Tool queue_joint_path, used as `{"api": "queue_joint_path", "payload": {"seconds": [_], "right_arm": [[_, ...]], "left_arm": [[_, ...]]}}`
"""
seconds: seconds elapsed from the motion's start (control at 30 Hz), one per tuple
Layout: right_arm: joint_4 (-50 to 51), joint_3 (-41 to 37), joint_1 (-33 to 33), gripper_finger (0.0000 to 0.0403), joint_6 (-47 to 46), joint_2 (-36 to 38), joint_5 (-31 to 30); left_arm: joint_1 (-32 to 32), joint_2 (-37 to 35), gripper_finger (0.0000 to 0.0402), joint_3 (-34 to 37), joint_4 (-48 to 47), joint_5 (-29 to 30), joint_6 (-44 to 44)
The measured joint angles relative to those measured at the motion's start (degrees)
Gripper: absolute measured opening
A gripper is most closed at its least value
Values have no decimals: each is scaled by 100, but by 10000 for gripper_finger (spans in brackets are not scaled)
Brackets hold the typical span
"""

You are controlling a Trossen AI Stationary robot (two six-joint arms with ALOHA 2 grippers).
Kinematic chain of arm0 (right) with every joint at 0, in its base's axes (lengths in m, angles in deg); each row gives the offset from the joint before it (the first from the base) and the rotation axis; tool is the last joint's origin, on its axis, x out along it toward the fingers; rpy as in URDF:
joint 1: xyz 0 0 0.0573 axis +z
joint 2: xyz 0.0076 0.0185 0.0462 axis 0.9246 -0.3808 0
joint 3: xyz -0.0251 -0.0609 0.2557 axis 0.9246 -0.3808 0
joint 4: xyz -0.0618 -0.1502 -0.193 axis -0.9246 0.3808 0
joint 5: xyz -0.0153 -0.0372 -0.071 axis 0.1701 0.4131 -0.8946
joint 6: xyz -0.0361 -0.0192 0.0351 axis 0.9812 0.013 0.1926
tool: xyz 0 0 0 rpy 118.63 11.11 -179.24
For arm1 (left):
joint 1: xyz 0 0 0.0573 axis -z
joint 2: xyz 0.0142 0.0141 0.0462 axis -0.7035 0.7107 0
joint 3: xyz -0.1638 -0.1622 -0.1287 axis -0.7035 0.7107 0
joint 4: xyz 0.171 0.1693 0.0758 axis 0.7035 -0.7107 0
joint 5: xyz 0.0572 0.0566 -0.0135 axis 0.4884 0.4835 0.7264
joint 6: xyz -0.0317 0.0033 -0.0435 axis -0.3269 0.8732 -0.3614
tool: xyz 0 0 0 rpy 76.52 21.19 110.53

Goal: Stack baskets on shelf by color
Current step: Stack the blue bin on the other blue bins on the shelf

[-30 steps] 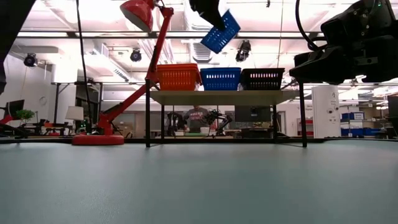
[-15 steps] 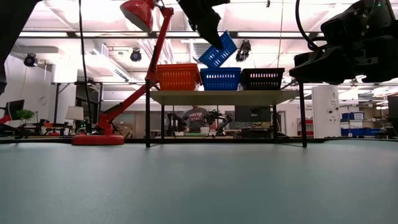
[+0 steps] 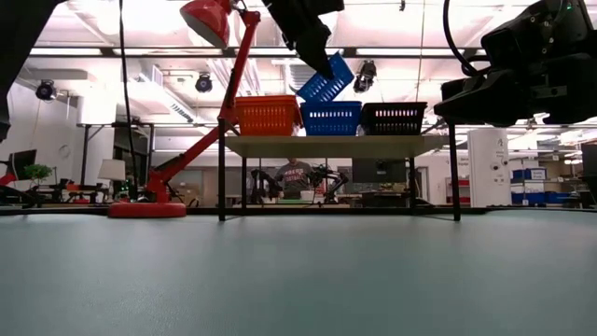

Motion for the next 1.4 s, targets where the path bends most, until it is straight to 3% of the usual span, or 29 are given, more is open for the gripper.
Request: {"api": "queue_joint_path", "payload": {"seconds": [0.37,0.63,1.03,1.23,1.4], "right_arm": [[5,0,0,9,-2,0,0],[19,0,0,9,-47,0,0],[216,0,0,9,-232,2,-48],[308,0,0,9,-411,-4,-55],[316,0,1,9,-550,-4,-271]], "left_arm": [[-2,0,86,0,138,-4,4],[87,0,111,0,107,-2,-7],[1329,-17,111,84,-494,-15,-320],[2316,-134,111,870,-307,-591,-563],[3050,-383,111,2385,1681,-623,-702]]}}
